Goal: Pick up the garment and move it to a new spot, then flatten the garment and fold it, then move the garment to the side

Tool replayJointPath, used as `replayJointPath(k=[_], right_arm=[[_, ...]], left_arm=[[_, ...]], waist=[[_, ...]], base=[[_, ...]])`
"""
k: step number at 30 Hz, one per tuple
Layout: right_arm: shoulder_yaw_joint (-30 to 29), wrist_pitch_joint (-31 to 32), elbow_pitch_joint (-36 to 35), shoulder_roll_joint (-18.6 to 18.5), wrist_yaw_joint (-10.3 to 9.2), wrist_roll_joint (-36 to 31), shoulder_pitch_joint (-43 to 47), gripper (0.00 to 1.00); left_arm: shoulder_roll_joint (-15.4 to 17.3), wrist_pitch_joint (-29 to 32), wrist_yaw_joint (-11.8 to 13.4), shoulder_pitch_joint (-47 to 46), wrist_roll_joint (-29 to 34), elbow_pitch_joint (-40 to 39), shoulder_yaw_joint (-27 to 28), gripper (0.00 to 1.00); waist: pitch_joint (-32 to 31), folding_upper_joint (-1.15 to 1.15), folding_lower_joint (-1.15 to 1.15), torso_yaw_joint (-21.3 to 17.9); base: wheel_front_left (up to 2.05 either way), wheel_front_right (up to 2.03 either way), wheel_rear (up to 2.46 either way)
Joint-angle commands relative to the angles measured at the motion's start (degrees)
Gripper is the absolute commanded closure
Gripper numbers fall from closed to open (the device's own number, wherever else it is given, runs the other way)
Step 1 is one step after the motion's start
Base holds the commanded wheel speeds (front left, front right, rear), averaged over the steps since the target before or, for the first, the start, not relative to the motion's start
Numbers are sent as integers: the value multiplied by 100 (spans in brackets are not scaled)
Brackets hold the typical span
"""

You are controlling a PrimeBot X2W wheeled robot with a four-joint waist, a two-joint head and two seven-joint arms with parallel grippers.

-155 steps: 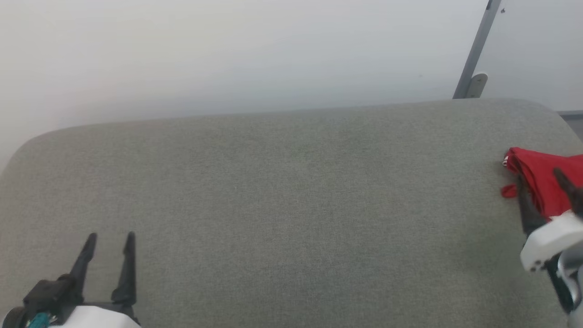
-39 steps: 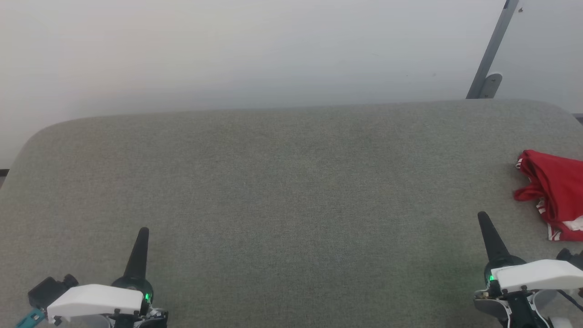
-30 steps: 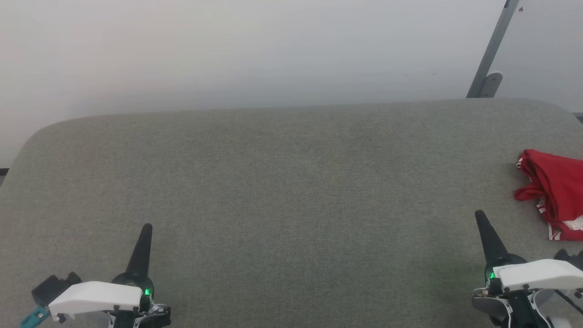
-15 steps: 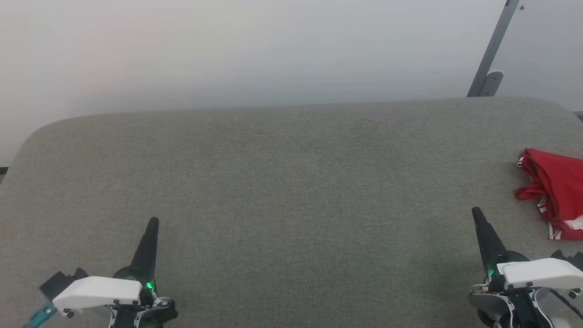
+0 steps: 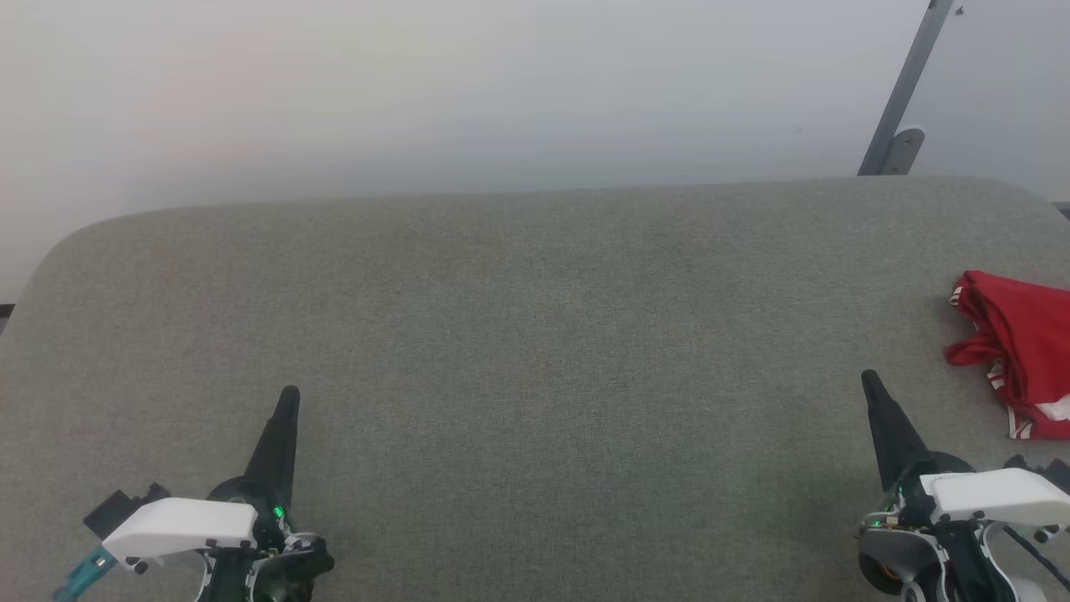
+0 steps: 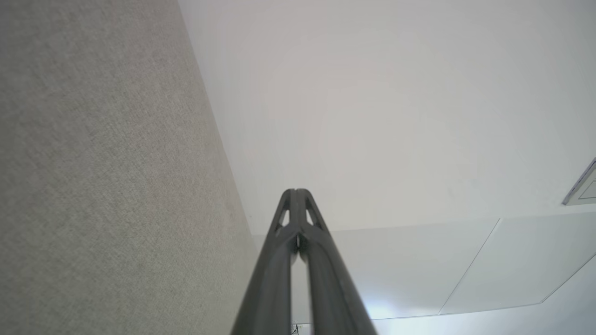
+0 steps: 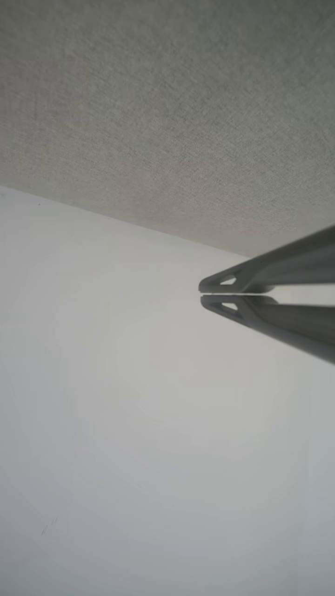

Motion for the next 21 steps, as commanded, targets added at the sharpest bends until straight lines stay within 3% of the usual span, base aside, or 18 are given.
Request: replayJointPath(k=[1,21], right_arm=[[-18,43,-55,38,2,124,-45,100],[-18,92,-60,58,2,329,-50,100]], left_arm=[[-14,51,-26,-116,-111,6,-4,100],[-37,101,-29,-131,-298,16,-11,100]], waist=[[2,0,0,0],[12,0,0,1]], base=[[0,0,0],[0,0,0]])
